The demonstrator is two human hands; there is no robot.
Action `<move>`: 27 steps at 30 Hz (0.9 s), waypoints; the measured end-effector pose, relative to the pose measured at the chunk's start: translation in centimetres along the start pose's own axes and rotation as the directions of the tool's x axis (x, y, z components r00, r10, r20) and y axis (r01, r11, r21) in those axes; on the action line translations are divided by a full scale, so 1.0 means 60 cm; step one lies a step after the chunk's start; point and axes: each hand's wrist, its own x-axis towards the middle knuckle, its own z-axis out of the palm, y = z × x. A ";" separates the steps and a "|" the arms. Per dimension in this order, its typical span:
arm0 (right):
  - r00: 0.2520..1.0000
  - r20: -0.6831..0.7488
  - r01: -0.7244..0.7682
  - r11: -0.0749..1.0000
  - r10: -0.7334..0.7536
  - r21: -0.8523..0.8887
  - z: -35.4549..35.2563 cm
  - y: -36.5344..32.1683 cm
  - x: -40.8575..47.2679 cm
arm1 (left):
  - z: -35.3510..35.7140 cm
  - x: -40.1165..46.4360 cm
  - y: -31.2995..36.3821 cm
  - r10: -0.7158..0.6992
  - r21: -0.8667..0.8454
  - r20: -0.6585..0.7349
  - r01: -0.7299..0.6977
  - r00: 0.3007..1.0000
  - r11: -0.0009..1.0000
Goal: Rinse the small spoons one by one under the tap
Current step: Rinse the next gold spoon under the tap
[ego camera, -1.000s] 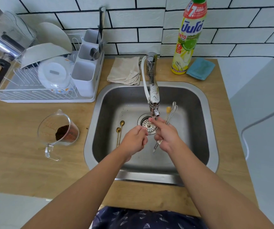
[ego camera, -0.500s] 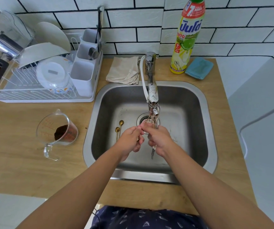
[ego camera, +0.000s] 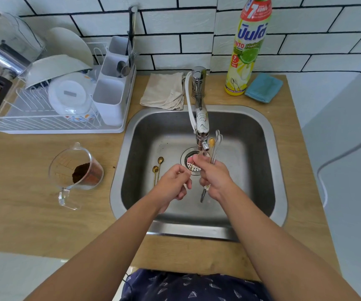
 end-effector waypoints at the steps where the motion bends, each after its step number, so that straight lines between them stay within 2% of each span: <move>1: 1.000 0.015 -0.009 1.000 0.009 -0.017 0.003 0.004 -0.002 | 0.001 0.002 0.001 0.011 0.015 -0.014 -0.011 1.000 1.000; 5: 0.999 0.034 -0.028 0.999 0.029 -0.040 0.004 0.008 -0.007 | 0.003 0.003 0.003 0.018 0.025 -0.017 -0.017 1.000 1.000; 9: 1.000 -0.025 -0.007 0.999 0.008 0.038 -0.017 -0.010 0.003 | 0.003 -0.005 0.004 -0.055 0.016 0.057 0.054 0.997 0.998; 12: 0.999 -0.042 -0.010 1.000 0.010 0.011 -0.015 -0.004 -0.002 | 0.007 -0.008 0.005 -0.095 0.081 0.094 0.087 0.991 0.993; 16: 0.998 -0.060 -0.018 1.000 0.018 0.003 -0.011 0.006 -0.011 | 0.009 -0.010 -0.011 -0.070 0.097 0.095 0.061 0.993 0.993; 20: 0.989 -0.140 0.053 0.998 -0.049 0.028 -0.013 -0.011 -0.004 | -0.001 -0.014 -0.025 -0.027 0.162 0.094 0.011 0.995 0.987; 27: 0.999 0.040 0.038 0.988 -0.032 -0.148 0.004 -0.020 0.002 | -0.017 -0.018 -0.020 -0.026 0.165 0.092 0.011 0.995 0.986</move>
